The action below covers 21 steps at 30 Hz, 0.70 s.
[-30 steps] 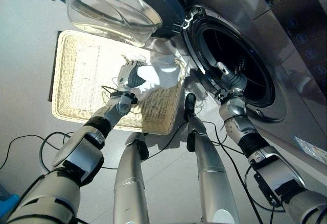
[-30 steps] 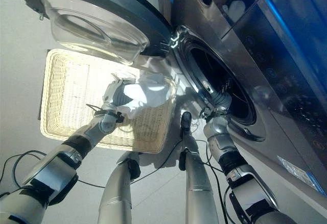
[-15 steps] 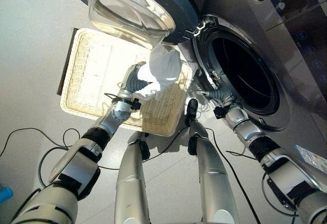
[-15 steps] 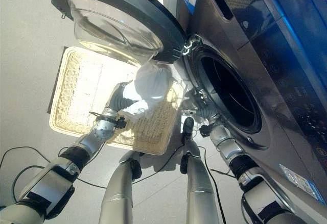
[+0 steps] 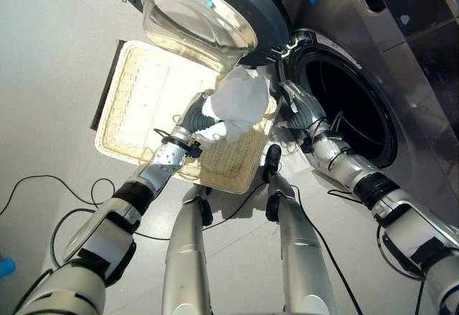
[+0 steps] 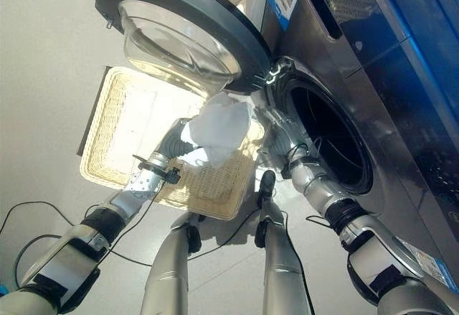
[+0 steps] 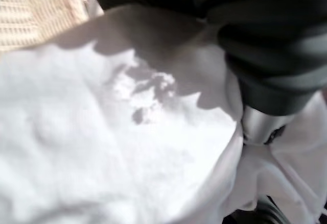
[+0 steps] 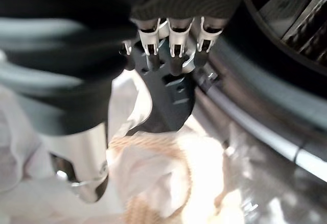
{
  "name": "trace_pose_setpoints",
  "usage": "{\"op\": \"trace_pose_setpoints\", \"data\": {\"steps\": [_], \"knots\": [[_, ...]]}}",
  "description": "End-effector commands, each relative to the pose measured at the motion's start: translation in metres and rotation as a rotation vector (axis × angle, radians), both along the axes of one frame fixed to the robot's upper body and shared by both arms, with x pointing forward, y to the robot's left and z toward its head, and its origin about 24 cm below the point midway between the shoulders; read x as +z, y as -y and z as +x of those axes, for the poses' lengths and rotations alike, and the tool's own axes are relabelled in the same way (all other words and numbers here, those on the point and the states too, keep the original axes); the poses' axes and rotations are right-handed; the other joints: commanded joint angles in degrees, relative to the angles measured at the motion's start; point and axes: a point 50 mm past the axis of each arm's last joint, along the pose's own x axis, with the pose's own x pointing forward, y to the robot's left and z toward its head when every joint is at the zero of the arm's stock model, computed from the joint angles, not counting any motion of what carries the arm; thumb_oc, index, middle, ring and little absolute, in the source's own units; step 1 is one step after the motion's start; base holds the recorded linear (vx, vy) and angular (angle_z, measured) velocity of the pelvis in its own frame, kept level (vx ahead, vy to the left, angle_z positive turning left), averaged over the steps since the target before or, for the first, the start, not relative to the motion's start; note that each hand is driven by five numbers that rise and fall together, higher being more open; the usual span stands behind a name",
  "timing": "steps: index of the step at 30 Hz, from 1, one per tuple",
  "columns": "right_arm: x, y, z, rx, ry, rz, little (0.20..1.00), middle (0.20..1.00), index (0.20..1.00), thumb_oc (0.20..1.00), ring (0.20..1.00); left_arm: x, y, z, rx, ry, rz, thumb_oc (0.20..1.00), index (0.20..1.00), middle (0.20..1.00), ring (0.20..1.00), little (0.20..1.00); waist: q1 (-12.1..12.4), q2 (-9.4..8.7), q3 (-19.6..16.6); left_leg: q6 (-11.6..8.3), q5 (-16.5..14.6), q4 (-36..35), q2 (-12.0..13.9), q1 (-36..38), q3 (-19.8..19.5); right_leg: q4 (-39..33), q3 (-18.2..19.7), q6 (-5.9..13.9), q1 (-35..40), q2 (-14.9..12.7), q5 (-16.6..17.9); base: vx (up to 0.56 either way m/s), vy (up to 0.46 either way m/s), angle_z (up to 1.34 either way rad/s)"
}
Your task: Put the clothes into the washing machine.
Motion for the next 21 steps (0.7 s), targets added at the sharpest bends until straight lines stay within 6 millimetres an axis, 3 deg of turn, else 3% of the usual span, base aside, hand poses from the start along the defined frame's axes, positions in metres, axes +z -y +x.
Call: {"op": "trace_pose_setpoints", "data": {"steps": [1,14,21], "knots": [[0.030,-0.008,0.002,0.094,0.016,0.045,1.000,1.000,1.000,1.000,1.000,0.027,0.024,-0.014,-0.201,0.107,-0.101,0.200,0.200,0.200,0.200,0.200,2.1,1.79,-0.9,-3.17,-1.1,-3.0,-2.0,2.3,3.3,10.8,-4.6,6.80,-0.4,-2.8,-8.9,0.00,-0.004,0.05],[0.022,-0.031,0.014,0.247,-0.270,0.165,1.000,1.000,1.000,1.000,1.000,0.051,0.061,-0.035,-0.480,0.145,-0.146,0.200,0.200,0.200,0.200,0.200,3.9,3.30,-0.9,-2.74,-0.3,-3.6,-3.5,2.4,1.7,10.2,-5.1,5.98,0.2,-3.2,-8.3,0.00,-0.013,0.05],[0.024,-0.062,0.002,0.596,-0.484,0.375,1.000,1.000,1.000,1.000,1.000,0.059,0.073,-0.039,-0.523,0.151,-0.137,0.200,0.200,0.200,0.200,0.200,4.1,3.05,-0.9,-2.75,0.0,-3.7,-4.4,2.7,0.9,9.6,-5.4,5.57,0.8,-3.0,-8.0,0.01,-0.021,0.09]]}}
